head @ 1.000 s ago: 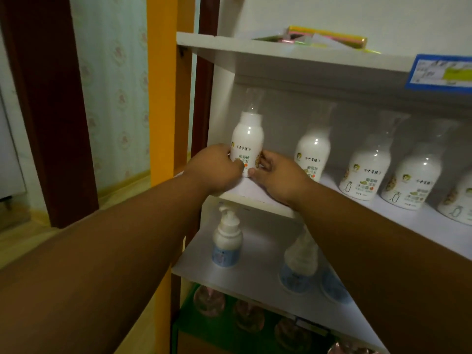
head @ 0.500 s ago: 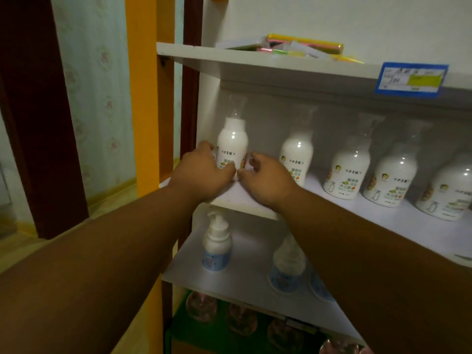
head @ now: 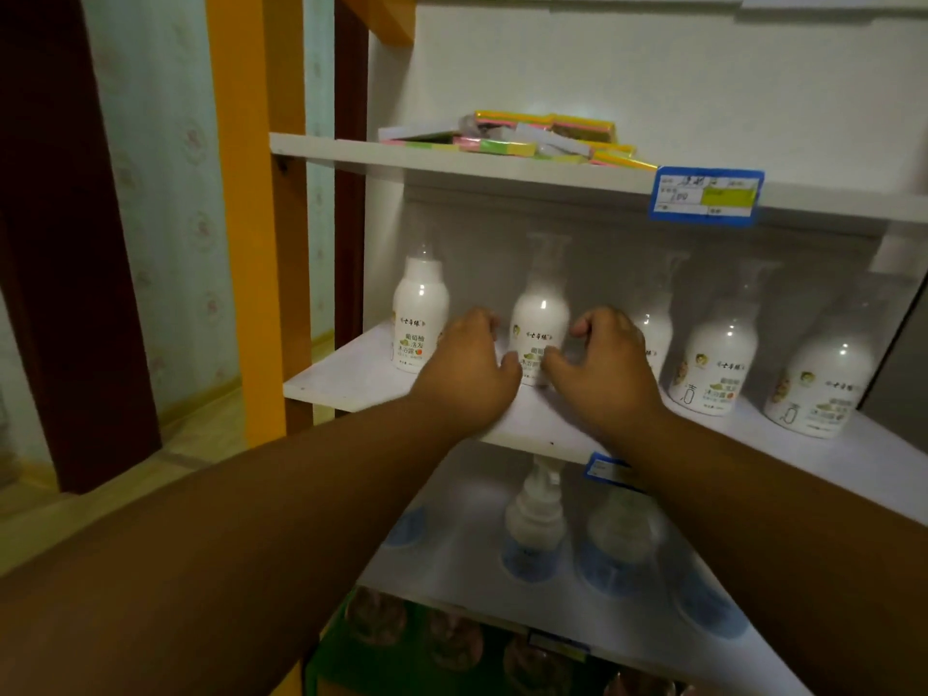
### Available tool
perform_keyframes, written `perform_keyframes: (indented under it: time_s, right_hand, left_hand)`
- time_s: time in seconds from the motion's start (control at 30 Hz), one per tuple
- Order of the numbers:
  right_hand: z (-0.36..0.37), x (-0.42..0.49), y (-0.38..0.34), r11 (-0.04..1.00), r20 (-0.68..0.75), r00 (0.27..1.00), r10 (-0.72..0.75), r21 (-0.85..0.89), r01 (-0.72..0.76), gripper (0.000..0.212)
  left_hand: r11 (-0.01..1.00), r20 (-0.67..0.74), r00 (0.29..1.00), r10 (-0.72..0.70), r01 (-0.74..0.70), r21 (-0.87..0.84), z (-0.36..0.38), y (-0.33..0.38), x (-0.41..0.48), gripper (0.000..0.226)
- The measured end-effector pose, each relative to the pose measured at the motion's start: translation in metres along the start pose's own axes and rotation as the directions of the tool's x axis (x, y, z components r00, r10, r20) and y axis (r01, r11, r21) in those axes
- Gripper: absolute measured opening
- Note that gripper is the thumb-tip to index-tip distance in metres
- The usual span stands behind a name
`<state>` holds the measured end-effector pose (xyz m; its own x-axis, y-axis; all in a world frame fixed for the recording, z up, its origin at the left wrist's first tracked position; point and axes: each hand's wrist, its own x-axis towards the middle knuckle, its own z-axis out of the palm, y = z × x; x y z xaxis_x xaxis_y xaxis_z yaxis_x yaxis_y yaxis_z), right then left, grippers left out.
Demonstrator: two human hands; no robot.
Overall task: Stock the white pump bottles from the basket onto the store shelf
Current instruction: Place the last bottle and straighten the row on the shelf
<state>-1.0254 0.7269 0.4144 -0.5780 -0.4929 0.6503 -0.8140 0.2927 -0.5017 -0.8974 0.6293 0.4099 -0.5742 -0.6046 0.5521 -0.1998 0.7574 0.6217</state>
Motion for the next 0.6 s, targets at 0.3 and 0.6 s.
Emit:
perform_keyframes:
  time_s: [0.3, 0.6]
  right_hand:
    - [0.014, 0.004, 0.01, 0.998, 0.118, 0.992, 0.043, 0.045, -0.048, 0.077]
    - [0.019, 0.012, 0.021, 0.998, 0.26, 0.964, 0.049, 0.027, -0.058, 0.046]
  left_hand:
    - [0.989, 0.295, 0.945, -0.144, 0.127, 0.073, 0.017, 0.005, 0.021, 0.045]
    - [0.989, 0.268, 0.954, -0.134, 0.113, 0.093, 0.028, -0.005, 0.023, 0.046]
